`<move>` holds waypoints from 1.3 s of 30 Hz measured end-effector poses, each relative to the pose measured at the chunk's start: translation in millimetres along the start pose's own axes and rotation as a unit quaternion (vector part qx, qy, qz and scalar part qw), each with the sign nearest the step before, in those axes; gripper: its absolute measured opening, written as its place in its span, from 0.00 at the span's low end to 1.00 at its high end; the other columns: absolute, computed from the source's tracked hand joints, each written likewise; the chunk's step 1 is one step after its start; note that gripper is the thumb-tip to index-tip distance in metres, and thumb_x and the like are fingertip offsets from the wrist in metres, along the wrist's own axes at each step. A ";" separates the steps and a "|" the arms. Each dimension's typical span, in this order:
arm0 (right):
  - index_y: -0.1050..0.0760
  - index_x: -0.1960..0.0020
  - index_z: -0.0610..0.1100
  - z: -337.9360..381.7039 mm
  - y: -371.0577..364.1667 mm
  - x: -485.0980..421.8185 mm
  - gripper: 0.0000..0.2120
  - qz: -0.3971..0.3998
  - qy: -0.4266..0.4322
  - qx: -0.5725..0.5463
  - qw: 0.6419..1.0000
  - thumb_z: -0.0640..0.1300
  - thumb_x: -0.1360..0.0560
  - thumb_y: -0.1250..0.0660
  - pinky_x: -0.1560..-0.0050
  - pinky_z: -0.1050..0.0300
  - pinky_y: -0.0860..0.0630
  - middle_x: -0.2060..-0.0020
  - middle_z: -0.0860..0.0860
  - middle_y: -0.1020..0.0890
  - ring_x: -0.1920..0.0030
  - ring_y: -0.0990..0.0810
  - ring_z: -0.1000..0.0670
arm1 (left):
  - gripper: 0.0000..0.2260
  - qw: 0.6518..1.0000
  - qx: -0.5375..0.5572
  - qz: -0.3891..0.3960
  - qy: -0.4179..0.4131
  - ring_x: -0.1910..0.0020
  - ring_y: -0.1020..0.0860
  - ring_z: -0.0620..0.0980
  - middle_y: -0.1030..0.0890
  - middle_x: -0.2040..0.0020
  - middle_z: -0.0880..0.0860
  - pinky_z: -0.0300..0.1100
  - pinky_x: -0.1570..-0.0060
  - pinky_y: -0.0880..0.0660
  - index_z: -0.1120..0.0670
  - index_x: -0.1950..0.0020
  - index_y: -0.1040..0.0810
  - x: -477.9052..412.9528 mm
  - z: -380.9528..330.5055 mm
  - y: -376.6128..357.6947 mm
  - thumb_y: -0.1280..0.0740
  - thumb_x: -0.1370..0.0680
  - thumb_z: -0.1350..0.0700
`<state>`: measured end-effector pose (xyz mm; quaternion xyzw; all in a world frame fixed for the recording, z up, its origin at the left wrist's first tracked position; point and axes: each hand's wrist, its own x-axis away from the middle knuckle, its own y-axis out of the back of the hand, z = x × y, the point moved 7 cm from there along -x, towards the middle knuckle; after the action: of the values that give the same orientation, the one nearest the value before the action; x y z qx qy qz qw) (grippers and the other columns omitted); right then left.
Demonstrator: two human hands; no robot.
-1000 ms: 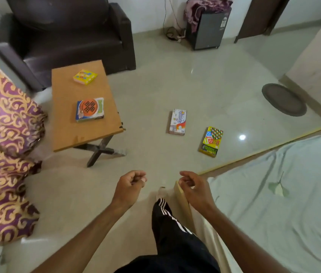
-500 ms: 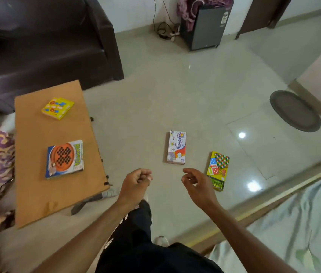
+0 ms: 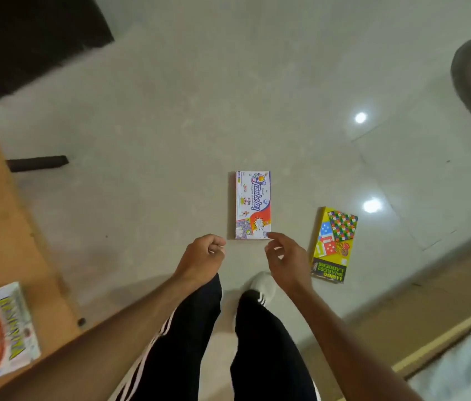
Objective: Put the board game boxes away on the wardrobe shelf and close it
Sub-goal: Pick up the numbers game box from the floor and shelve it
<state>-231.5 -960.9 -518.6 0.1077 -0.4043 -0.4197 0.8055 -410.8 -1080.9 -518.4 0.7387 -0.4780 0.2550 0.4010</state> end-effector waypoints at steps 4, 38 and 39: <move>0.23 0.39 0.50 -75.9 -62.3 -128.6 0.17 0.012 -0.016 0.026 0.999 0.42 0.27 0.33 0.47 0.54 0.23 0.46 0.49 0.19 0.51 0.19 0.49 | 0.09 0.998 -0.058 0.019 0.027 0.53 0.19 0.48 0.18 0.55 0.46 0.44 0.46 0.23 0.47 0.50 0.20 -147.3 37.8 -55.2 0.34 0.27 0.58; 0.31 0.31 0.55 -26.2 103.6 25.8 0.29 -0.138 -0.039 -0.078 0.987 0.36 0.29 0.35 0.37 0.58 0.29 0.37 0.51 0.29 0.35 0.30 0.52 | 0.29 0.983 -0.064 0.156 -0.077 0.41 0.22 0.48 0.23 0.37 0.53 0.51 0.45 0.20 0.42 0.33 0.28 -2.9 -124.4 -65.2 0.28 0.34 0.48; 0.31 0.31 0.56 -21.5 112.3 47.0 0.29 -0.147 -0.049 -0.075 0.985 0.35 0.29 0.34 0.38 0.59 0.30 0.37 0.53 0.30 0.36 0.31 0.53 | 0.30 0.978 -0.074 0.171 -0.091 0.41 0.22 0.49 0.23 0.38 0.53 0.53 0.45 0.20 0.43 0.33 0.28 13.9 -131.0 -61.3 0.28 0.35 0.46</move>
<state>-134.3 -930.2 -448.6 0.0851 -0.3902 -0.5672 0.7202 -348.4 -964.7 -457.4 0.6344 -0.6490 0.2155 0.3603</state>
